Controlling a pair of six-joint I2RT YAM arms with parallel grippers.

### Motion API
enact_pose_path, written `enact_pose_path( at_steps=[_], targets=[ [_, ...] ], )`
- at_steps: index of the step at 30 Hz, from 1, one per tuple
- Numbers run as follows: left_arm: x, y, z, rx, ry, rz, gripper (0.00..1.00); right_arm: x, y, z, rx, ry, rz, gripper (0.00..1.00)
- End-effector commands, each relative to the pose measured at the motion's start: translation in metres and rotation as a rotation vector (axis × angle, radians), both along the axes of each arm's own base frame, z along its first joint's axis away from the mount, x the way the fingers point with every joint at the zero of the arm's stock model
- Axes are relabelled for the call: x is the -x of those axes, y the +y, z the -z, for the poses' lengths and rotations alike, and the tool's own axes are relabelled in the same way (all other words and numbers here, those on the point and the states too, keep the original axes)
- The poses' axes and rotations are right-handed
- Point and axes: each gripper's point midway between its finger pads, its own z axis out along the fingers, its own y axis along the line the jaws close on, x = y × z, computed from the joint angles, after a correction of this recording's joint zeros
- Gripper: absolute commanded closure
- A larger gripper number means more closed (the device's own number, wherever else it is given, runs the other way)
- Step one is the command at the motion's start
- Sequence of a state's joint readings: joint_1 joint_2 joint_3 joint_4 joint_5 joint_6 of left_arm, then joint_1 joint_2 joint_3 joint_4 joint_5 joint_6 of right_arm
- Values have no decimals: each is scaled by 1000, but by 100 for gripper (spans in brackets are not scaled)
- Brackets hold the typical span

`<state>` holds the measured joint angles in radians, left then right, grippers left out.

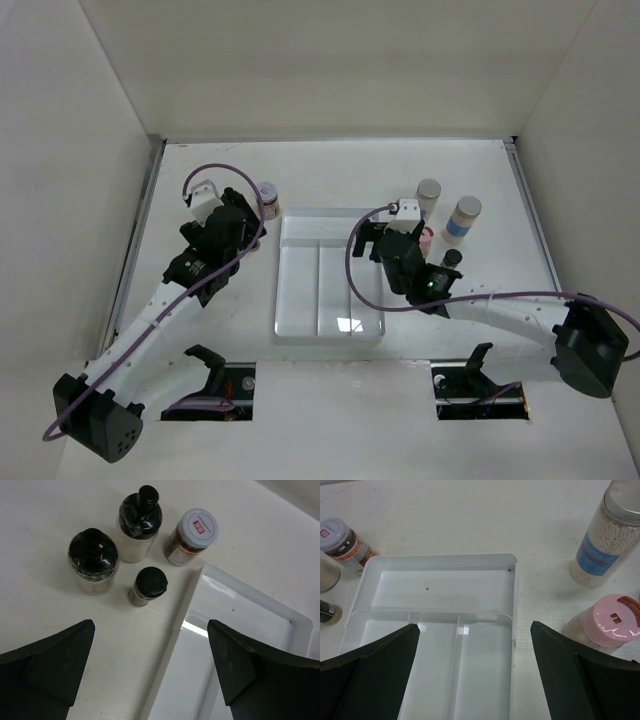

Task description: Organize the condiment bottles

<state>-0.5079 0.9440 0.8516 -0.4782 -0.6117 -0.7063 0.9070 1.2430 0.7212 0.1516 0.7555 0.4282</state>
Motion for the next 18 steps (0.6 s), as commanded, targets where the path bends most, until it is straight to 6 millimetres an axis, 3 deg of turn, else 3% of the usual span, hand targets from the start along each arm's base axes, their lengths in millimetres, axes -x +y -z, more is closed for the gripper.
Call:
enact_pose_path(
  at_steps=[1, 8, 9, 12, 13, 14, 16, 17, 18],
  targets=[
    [-6, 12, -8, 22, -40, -30, 0, -4, 6, -23, 1, -88, 8, 0],
    [-9, 44, -20, 2, -132, -154, 0, 13, 25, -42, -3, -161, -58, 0],
    [-9, 49, -21, -14, -136, -173, 0, 15, 28, -45, -24, -176, -75, 5],
    [-7, 64, -23, -43, -156, -235, 0, 20, 30, -55, -70, -220, -113, 60],
    [-8, 68, -24, -41, -163, -251, 0, 21, 29, -57, -80, -225, -112, 71],
    [-9, 72, -24, -37, -170, -265, 0, 22, 27, -57, -81, -224, -110, 79],
    [-13, 74, -23, -20, -177, -250, 1, 24, 25, -57, -98, -215, -112, 83],
    [-15, 74, -22, -17, -176, -232, 6, 26, 25, -57, -108, -210, -116, 83],
    [-17, 73, -21, -12, -179, -219, 18, 26, 23, -57, -119, -209, -116, 81]
  ],
)
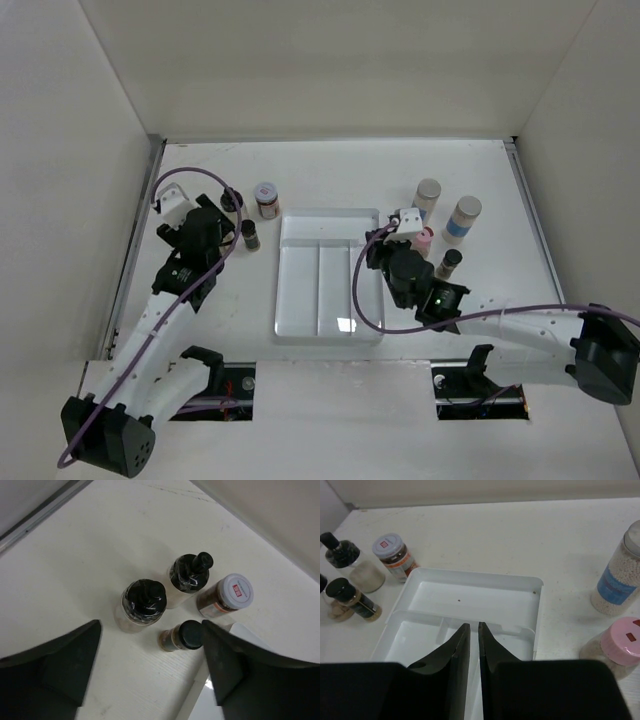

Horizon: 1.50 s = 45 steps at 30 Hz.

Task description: Organize the condiment bottles

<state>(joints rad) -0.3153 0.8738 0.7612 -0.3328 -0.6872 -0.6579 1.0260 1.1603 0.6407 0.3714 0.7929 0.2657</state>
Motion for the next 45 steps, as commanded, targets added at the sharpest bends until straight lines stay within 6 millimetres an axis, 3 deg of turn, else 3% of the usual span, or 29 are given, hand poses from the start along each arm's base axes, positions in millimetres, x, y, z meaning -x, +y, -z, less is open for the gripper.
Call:
enact_pose_path(
  at_steps=[1, 2, 5, 7, 10, 13, 17, 33, 45],
  targets=[
    [-9, 1, -11, 11, -73, 27, 38, 0, -1, -22, -109, -43, -11, 78],
    [-9, 3, -9, 10, -73, 20, 49, -1, -4, -21, -114, -44, -10, 73],
    [-10, 13, -2, -16, -34, -27, 55, -1, -5, -22, -128, -47, -23, 59],
    [-15, 9, 5, -22, -12, -18, 47, -1, -4, -21, -131, -48, -31, 46],
    [-24, 1, 25, -41, 59, 6, 31, 0, 2, -18, -127, -42, -60, 37],
    [-30, -9, 45, -68, 119, 36, 22, -1, 8, -11, -109, -30, -73, 36],
    [-37, -9, 62, -100, 150, 23, 21, -3, 11, -5, -86, -21, -74, 35],
    [-59, 8, 79, -167, 165, -78, 26, -6, 19, 3, -64, -7, -87, 32],
    [-71, 21, 90, -159, 182, -108, 43, -6, 20, 4, -68, -10, -87, 31]
  ],
)
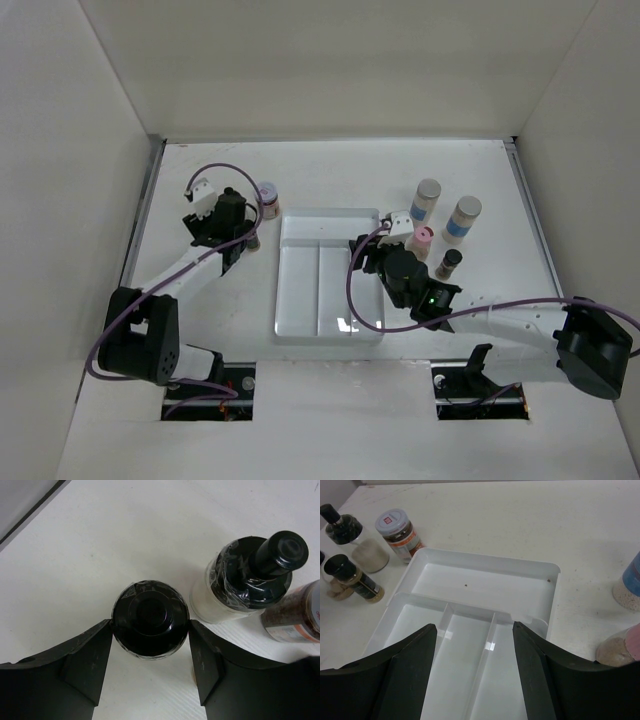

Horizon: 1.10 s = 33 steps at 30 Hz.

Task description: Organize the condiment bottles

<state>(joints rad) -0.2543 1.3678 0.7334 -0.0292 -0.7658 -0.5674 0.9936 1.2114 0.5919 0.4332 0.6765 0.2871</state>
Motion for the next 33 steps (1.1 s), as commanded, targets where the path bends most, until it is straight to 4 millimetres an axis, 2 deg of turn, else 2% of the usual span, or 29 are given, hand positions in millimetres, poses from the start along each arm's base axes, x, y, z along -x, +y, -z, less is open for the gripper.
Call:
enact_pose_path(
  at_steps=[1, 4, 6, 10, 16, 19, 24, 26, 28, 33],
  targets=[
    [-12, 4, -15, 15, -57, -9, 45, -5, 8, -24, -69, -48, -6, 31],
    [-8, 6, -16, 16, -66, -19, 58, -5, 8, -21, -64, -43, -6, 31],
    [-3, 7, -25, 15, -95, -24, 63, -5, 9, -20, -64, -42, -6, 31],
    [13, 9, -44, -2, -152, -44, 67, -4, 7, -23, -73, -46, -6, 31],
    [36, -5, -46, -5, -165, 5, 68, -3, 5, -24, -80, -48, -5, 31],
    [49, -4, -72, 8, -230, 8, 68, -3, 6, -23, -79, -46, -7, 31],
    [69, 0, -141, 45, -373, 6, 68, -3, 6, -24, -80, -46, -7, 31],
    [72, -10, -169, 66, -423, 47, 68, -4, 3, -26, -92, -49, 1, 31],
    [70, -28, -186, 92, -454, 103, 68, -5, -1, -27, -101, -50, 11, 31],
    [54, -104, -209, 132, -468, 270, 68, -12, -18, -26, -137, -45, 65, 32]
  ],
)
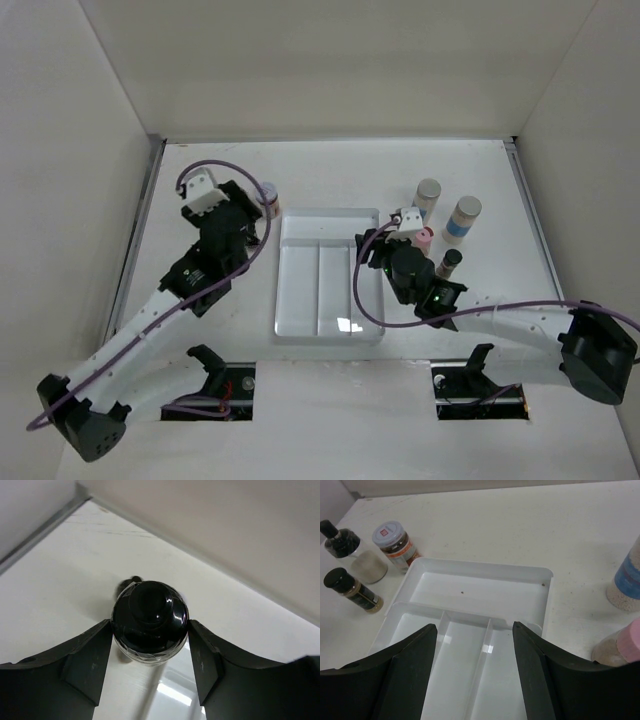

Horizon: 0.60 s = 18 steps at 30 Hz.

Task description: Organize the condiment bottles

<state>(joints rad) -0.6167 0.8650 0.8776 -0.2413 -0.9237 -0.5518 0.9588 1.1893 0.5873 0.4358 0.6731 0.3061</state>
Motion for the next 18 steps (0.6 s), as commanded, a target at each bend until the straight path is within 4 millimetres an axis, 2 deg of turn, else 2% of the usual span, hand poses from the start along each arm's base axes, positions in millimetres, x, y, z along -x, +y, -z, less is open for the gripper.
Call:
enact_pose_path(
  at_steps=[1, 6, 9, 13, 18],
  targets=[
    [-16, -47, -26, 11, -51, 77, 68, -7, -11, -20, -112, -40, 41, 32],
    [-56, -114, -12, -37, -27, 173, 68, -11, -28, -22, -151, -38, 77, 32],
    [-79, -144, 3, -52, -13, 220, 68, -10, -32, -25, -164, -45, 83, 32],
    [-99, -166, 29, -70, 21, 250, 68, -10, -36, -26, -176, -50, 89, 32],
    [-107, -186, 62, -88, 60, 281, 67, -10, -35, -25, -172, -47, 88, 32]
  ],
)
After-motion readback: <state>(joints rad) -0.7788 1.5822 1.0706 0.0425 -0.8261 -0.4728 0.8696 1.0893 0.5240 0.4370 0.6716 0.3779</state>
